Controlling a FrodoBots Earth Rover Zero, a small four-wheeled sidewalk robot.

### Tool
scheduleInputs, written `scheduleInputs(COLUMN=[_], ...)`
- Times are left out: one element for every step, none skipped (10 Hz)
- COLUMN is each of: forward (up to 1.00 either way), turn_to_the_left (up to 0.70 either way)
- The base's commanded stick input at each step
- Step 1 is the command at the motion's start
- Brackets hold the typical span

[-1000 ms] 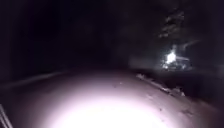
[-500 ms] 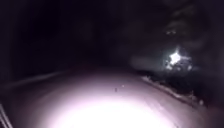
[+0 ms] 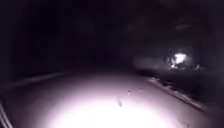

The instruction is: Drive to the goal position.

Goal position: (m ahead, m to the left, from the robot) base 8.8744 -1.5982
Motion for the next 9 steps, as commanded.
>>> scheduleInputs(forward=[1.0, 1.0, 1.0, 1.0, 1.0, 1.0, 1.0, 1.0, 1.0], turn_to_the_left=[0.0, 0.0, 0.0, 0.0, 0.0, 0.0, 0.0, 0.0, 0.0])
